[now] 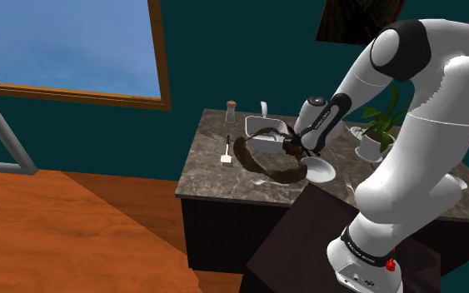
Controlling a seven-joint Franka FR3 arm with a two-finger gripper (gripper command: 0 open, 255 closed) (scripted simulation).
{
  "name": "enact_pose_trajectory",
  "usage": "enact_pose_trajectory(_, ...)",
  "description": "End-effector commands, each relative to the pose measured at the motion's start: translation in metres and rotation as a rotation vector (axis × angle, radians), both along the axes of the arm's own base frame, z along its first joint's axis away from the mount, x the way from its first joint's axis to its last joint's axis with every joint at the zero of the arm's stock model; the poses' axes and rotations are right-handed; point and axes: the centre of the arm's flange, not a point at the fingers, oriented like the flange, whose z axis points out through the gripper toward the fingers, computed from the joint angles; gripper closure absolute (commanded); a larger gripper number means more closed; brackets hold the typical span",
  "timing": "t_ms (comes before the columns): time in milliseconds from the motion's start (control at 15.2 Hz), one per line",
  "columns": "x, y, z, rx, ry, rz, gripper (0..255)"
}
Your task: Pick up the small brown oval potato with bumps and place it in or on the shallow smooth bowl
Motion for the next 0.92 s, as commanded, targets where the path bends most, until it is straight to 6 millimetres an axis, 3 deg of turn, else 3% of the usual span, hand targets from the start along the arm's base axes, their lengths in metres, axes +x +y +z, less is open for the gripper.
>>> enact_pose_trajectory(0, -0.023, -0.014, -0.001, -0.001, 0.001, -0.004, 255)
enact_pose_trajectory(594, -0.124, -0.077, -0.001, -0.001, 0.001, -0.004, 255)
enact_pose_trajectory(858, -0.128, -0.079, -0.017, -0.001, 0.001, -0.004, 255)
